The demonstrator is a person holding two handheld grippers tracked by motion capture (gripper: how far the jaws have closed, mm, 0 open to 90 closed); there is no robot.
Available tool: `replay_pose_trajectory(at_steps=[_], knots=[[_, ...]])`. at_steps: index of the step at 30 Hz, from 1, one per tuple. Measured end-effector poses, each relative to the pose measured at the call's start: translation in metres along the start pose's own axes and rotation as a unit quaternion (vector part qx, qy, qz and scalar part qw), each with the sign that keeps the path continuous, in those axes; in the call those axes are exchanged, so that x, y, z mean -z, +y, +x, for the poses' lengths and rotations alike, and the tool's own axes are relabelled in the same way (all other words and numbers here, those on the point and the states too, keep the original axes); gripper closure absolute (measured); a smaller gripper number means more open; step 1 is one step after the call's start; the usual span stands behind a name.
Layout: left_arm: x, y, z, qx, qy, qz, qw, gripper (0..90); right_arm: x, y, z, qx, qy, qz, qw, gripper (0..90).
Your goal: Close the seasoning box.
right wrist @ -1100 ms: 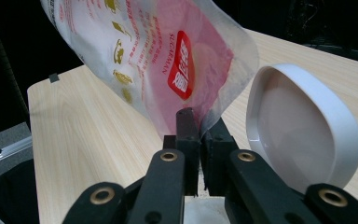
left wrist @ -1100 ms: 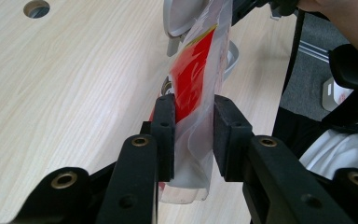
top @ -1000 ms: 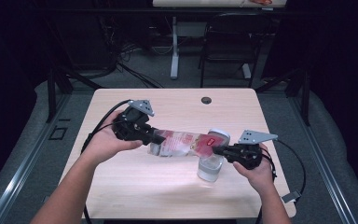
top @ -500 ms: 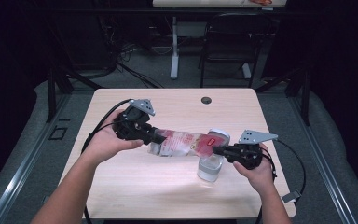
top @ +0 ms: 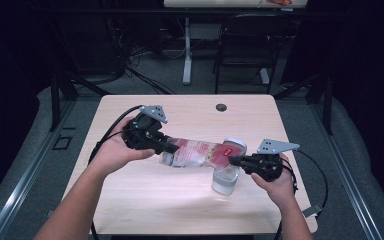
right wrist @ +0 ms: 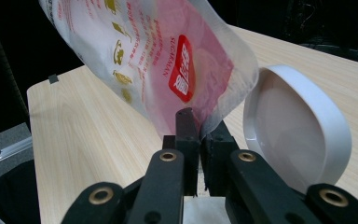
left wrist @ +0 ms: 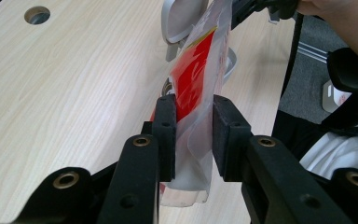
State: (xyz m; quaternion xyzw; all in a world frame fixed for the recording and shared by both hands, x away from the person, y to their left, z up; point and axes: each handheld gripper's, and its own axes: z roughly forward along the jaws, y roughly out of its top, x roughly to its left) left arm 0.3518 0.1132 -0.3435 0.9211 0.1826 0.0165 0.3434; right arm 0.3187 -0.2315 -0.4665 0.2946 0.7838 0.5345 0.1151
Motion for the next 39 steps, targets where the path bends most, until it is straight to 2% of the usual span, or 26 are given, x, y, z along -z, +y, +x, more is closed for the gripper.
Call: replay_pose_trajectory(at_steps=[16, 39], knots=[[0.004, 0.007, -0.003, -0.012, 0.0, 0.0, 0.9999, 73.6, 0.006, 0.002, 0.0, 0.002, -0.001, -0.005, 1.0, 86.3], [-0.003, 0.012, -0.003, -0.008, -0.004, 0.002, 1.0, 73.5, 0.008, -0.002, -0.003, -0.003, -0.007, -0.002, 1.0, 85.7]])
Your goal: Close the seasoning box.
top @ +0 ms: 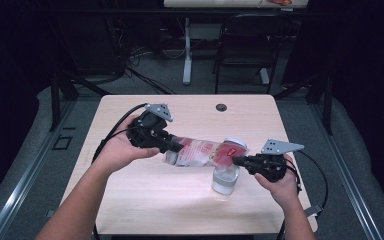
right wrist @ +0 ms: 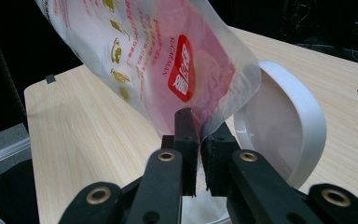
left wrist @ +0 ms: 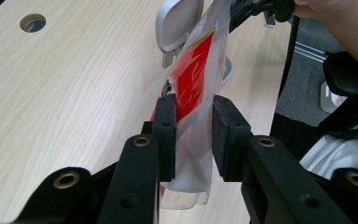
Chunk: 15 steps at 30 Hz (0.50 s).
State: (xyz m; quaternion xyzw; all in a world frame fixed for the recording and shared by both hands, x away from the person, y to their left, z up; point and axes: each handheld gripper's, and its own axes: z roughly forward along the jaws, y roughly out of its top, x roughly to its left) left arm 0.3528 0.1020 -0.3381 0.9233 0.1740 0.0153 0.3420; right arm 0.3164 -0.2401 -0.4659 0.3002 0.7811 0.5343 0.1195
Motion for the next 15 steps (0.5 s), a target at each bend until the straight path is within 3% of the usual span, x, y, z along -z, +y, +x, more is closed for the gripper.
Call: replay_pose_trajectory(at_steps=[15], knots=[[-0.0011, 0.0037, 0.002, 0.002, 0.0, 0.001, 1.0, 72.9, -0.0006, -0.0025, -0.0023, -0.004, -0.001, -0.001, 1.0, 85.6]])
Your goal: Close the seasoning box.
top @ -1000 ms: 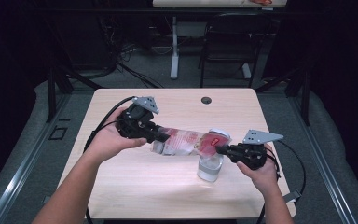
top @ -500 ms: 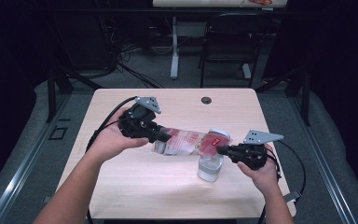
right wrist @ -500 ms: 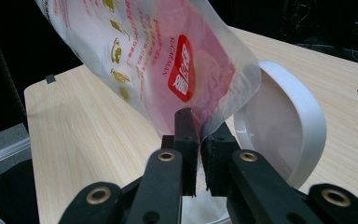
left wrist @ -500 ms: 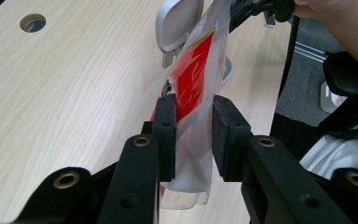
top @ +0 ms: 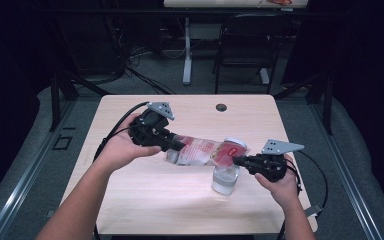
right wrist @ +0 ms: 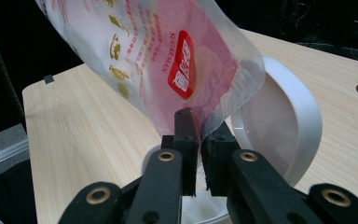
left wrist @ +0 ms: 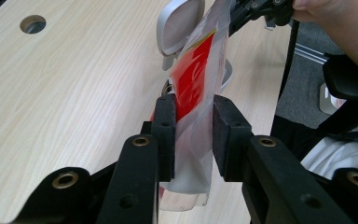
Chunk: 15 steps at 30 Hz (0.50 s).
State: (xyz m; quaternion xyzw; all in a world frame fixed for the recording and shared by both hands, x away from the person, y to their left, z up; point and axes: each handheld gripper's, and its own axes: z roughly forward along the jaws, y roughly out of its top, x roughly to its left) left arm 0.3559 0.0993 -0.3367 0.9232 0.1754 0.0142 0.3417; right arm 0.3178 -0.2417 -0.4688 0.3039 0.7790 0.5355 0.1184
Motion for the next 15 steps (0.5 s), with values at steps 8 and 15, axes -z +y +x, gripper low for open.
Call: replay_pose_trajectory(at_steps=[8, 15], knots=[[-0.0001, -0.0001, 0.0016, 0.004, -0.003, -0.002, 1.0, 72.9, -0.001, -0.001, -0.001, -0.002, 0.004, 0.001, 1.0, 85.6], [0.0005, 0.0024, -0.0001, 0.0, -0.005, -0.002, 1.0, 73.1, -0.0003, -0.0007, -0.0009, -0.001, 0.002, 0.004, 1.0, 85.5]])
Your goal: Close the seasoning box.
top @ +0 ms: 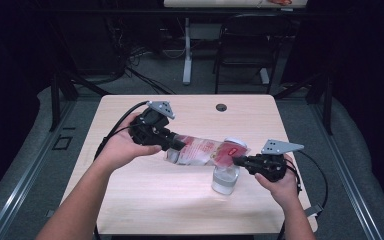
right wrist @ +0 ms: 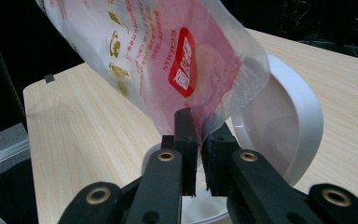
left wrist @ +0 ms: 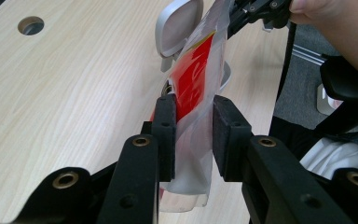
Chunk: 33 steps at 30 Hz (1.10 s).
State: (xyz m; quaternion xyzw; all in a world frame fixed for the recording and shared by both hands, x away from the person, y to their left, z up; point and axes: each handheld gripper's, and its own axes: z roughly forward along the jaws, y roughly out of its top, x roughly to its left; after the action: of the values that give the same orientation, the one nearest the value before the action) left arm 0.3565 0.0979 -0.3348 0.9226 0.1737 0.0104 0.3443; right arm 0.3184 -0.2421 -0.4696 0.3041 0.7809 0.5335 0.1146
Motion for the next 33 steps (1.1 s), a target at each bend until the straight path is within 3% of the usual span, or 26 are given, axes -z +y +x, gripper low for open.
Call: replay_pose_trajectory(at_steps=[33], knots=[[0.002, 0.0021, -0.0027, -0.004, 0.003, 0.004, 1.0, 73.2, -0.0005, 0.001, 0.0016, 0.005, 0.004, 0.006, 1.0, 84.3]])
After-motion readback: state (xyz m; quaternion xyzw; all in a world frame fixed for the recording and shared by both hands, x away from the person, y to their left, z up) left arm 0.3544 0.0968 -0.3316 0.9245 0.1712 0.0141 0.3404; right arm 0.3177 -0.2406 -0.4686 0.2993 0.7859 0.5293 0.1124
